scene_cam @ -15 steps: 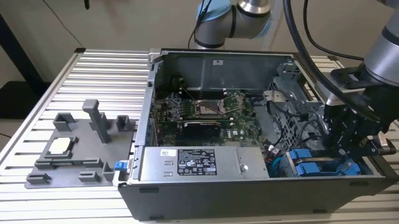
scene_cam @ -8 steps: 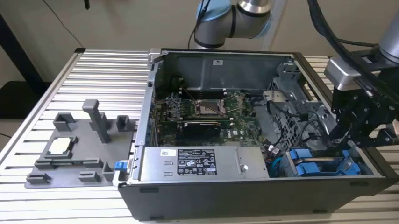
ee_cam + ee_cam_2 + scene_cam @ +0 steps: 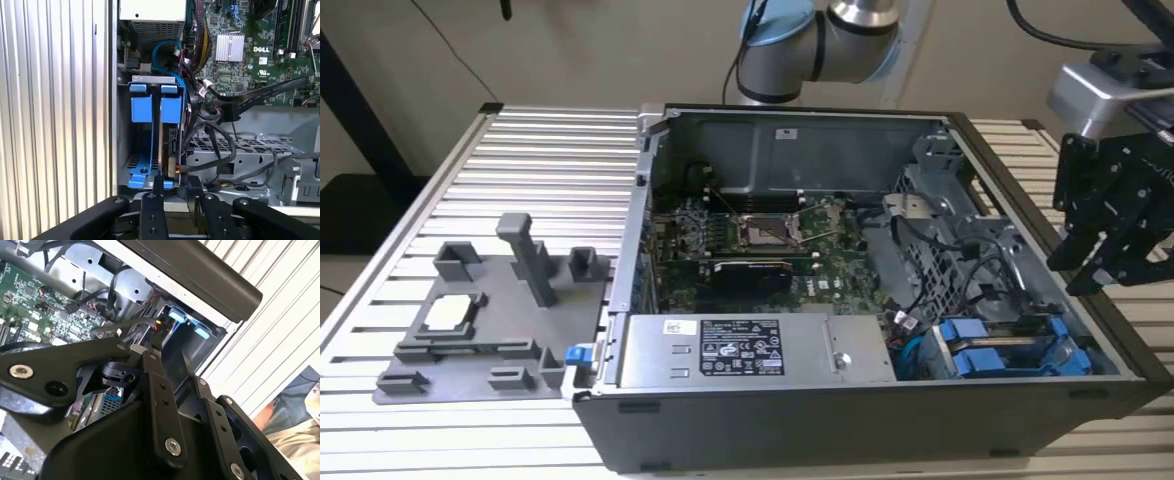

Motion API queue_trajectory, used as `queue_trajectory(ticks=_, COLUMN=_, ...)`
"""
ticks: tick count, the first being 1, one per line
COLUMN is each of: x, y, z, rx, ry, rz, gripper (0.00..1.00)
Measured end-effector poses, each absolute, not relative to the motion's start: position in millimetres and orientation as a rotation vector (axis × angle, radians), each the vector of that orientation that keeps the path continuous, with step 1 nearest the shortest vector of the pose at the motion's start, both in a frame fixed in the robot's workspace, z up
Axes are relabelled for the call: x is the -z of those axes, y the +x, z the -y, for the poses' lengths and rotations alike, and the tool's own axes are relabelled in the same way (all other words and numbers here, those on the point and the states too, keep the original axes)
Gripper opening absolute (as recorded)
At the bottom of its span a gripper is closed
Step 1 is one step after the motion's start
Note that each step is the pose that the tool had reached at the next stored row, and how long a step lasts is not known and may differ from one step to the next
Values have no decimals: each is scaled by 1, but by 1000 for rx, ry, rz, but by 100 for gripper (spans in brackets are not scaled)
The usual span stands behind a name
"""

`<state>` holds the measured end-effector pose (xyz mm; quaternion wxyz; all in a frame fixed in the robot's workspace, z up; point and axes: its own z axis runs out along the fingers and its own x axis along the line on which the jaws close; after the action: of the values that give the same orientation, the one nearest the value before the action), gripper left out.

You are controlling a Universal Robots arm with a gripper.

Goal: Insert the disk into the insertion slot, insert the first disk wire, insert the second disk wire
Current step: 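Insert the first disk wire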

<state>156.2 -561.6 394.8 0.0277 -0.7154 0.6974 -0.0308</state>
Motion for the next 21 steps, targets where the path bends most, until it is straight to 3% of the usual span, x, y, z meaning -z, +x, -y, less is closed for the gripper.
queue_trajectory(ticks=21, x=-396, y=143, z=523, rx=94, ry=-2208, rz=-2153, gripper=33)
